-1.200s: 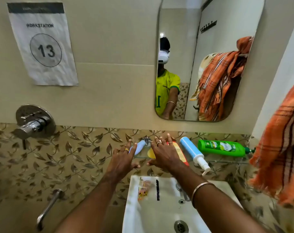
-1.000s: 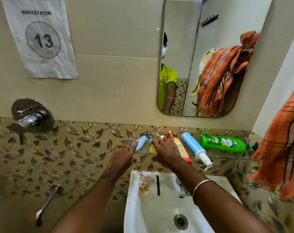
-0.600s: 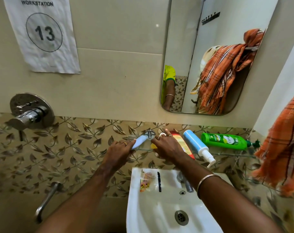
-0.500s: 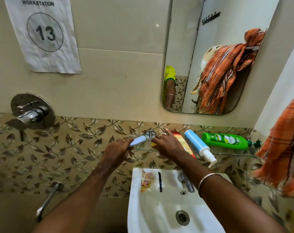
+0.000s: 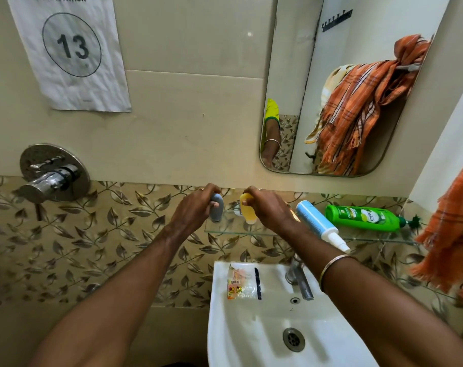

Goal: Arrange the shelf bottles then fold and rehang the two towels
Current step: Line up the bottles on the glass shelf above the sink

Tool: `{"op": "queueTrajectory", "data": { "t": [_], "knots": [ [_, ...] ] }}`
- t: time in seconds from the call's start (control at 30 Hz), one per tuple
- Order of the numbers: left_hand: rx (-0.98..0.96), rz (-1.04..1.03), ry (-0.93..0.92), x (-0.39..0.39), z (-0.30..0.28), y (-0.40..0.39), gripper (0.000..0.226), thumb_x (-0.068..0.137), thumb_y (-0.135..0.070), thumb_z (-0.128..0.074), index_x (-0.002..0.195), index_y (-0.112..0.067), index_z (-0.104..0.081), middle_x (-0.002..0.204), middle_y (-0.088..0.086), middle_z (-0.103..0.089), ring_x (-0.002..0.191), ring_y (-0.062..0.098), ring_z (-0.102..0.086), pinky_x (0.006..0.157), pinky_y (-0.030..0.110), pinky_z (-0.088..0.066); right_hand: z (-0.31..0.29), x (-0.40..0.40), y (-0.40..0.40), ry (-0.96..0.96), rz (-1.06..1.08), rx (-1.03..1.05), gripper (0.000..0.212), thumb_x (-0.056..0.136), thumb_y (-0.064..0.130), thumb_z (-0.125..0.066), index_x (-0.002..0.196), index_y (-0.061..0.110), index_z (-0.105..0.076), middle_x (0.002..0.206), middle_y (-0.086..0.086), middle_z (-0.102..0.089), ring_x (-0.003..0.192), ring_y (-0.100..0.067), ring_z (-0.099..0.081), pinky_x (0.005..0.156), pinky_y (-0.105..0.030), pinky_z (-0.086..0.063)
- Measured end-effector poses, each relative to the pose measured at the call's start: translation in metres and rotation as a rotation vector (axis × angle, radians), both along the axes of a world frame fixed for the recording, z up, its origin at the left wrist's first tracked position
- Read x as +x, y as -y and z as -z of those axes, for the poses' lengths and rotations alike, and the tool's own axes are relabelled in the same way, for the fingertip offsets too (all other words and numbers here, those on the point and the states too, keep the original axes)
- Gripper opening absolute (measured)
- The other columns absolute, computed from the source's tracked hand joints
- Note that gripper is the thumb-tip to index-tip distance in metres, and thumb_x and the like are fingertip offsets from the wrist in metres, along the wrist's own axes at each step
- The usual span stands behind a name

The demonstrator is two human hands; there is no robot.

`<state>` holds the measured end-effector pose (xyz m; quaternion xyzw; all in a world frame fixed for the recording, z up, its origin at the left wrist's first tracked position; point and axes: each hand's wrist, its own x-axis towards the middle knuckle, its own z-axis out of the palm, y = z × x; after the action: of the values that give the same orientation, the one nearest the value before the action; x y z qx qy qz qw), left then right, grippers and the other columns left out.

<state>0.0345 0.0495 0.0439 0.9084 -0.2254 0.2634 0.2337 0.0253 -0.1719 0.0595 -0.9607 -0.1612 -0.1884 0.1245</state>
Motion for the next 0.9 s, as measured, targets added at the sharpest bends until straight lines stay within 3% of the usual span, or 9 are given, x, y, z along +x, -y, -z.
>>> {"op": "queueTrajectory", "data": {
  "t": [0.13,0.23,0.37,0.5,0.7,0.9],
  "knots": [
    [-0.049,0.045,-0.033,0.008,0.0,-0.001,0.029,0.091,-0.011,-0.063,0.118,-0.019,-0.055,0.107,0.009,-0.07,0.092,0.028,-0.064,0.073,0.043,-0.056,0.001,0.005,-0.004,-0.022,-0.031,0.204,0.026,0.101,0.022,-0.06,0.127,0.019,-0.056,0.113,-0.012,-0.069,0.097,-0.026,-0.064,0.071,-0.031,-0.047],
    [-0.081,0.071,-0.043,0.012,-0.001,0.001,0.028,0.092,-0.009,-0.062,0.117,-0.02,-0.056,0.108,0.007,-0.069,0.094,0.026,-0.063,0.074,0.041,-0.056,0.001,0.007,-0.008,-0.078,-0.061,0.328,0.025,0.103,0.032,-0.056,0.124,0.021,-0.057,0.114,-0.012,-0.069,0.099,-0.026,-0.064,0.078,-0.038,-0.055],
    [-0.104,0.086,-0.062,0.017,-0.001,0.006,0.031,0.091,-0.008,-0.065,0.12,-0.019,-0.059,0.112,0.007,-0.07,0.099,0.024,-0.064,0.077,0.037,-0.055,0.001,0.009,-0.009,-0.1,-0.08,0.372,0.029,0.102,0.034,-0.056,0.126,0.018,-0.058,0.115,-0.013,-0.069,0.101,-0.027,-0.064,0.085,-0.05,-0.057],
    [-0.107,0.093,-0.075,0.019,0.0,0.008,0.035,0.092,-0.007,-0.065,0.125,-0.016,-0.058,0.117,0.01,-0.069,0.105,0.024,-0.064,0.08,0.031,-0.054,0.001,0.013,-0.012,-0.128,-0.101,0.386,0.03,0.102,0.032,-0.056,0.128,0.019,-0.058,0.118,-0.012,-0.068,0.103,-0.026,-0.063,0.086,-0.05,-0.057],
    [-0.117,0.086,-0.101,0.019,0.002,0.005,0.037,0.093,-0.01,-0.064,0.128,-0.017,-0.056,0.119,0.01,-0.067,0.107,0.025,-0.063,0.084,0.038,-0.057,0.0,0.014,-0.015,-0.18,-0.106,0.404,0.033,0.101,0.033,-0.058,0.131,0.021,-0.057,0.122,-0.011,-0.066,0.107,-0.026,-0.063,0.087,-0.05,-0.059],
    [-0.096,0.059,-0.143,0.018,0.005,0.004,0.054,0.093,-0.035,-0.064,0.142,-0.026,-0.043,0.132,0.01,-0.062,0.117,0.028,-0.06,0.093,0.044,-0.055,-0.003,0.012,-0.009,-0.218,-0.08,0.439,0.057,0.098,0.052,-0.055,0.145,0.023,-0.044,0.133,-0.012,-0.064,0.117,-0.025,-0.063,0.094,-0.046,-0.056]
  ]
}}
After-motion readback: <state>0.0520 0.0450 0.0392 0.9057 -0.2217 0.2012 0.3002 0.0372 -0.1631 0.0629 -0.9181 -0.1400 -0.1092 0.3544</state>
